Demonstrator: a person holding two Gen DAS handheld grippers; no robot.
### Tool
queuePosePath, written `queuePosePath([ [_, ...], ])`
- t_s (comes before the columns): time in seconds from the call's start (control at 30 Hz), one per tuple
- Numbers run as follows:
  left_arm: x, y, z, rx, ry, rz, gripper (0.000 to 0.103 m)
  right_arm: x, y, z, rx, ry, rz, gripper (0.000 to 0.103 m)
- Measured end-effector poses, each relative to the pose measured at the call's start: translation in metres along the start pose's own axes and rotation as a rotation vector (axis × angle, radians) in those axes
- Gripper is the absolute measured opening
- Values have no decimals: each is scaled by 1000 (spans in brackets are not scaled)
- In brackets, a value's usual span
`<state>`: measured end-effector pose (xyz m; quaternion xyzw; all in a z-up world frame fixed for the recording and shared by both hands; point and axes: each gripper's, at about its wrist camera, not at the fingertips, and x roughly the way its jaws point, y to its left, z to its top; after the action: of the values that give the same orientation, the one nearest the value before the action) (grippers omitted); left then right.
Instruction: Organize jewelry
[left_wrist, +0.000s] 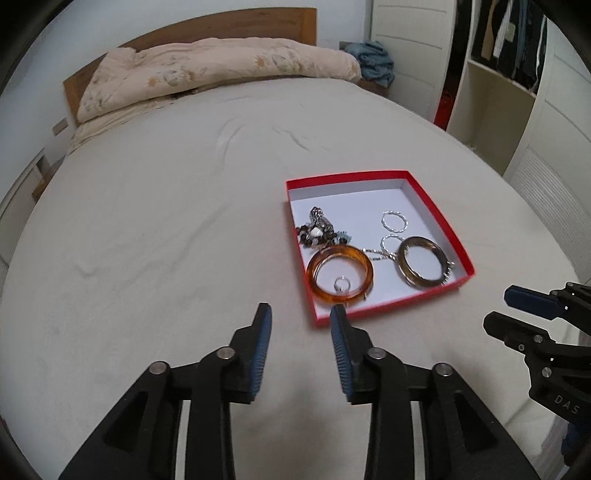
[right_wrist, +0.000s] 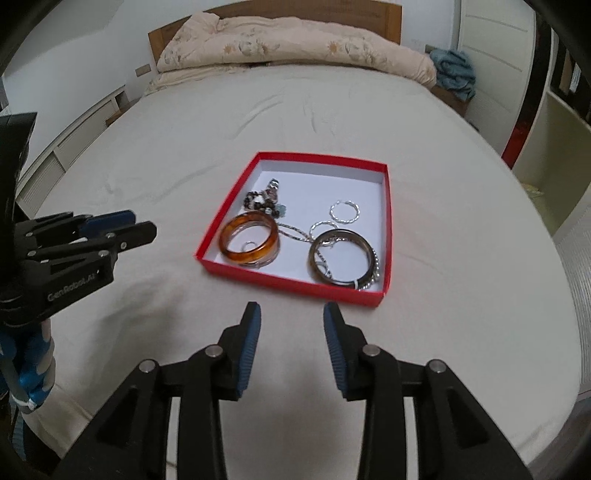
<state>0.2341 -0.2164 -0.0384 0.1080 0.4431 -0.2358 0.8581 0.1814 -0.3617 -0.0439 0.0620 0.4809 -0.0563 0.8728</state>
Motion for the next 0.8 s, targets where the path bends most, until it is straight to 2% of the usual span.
queuePosePath([
  [0.1, -26, 7, -19, -36, -10, 10, 45, -22, 16, -9, -21, -28, -28, 39],
  [0.37, -86, 27, -64, -146, -34, 40, 59, -79, 57, -29, -74, -111, -52, 43],
  [0.53, -123, 43, -90, -205, -67, 84, 64, -114, 75, -39, -99, -174, -68, 47],
  [0.8, -173, 62, -127, -244, -108, 166, 76, -155, 96, -58, -115, -235, -94, 52],
])
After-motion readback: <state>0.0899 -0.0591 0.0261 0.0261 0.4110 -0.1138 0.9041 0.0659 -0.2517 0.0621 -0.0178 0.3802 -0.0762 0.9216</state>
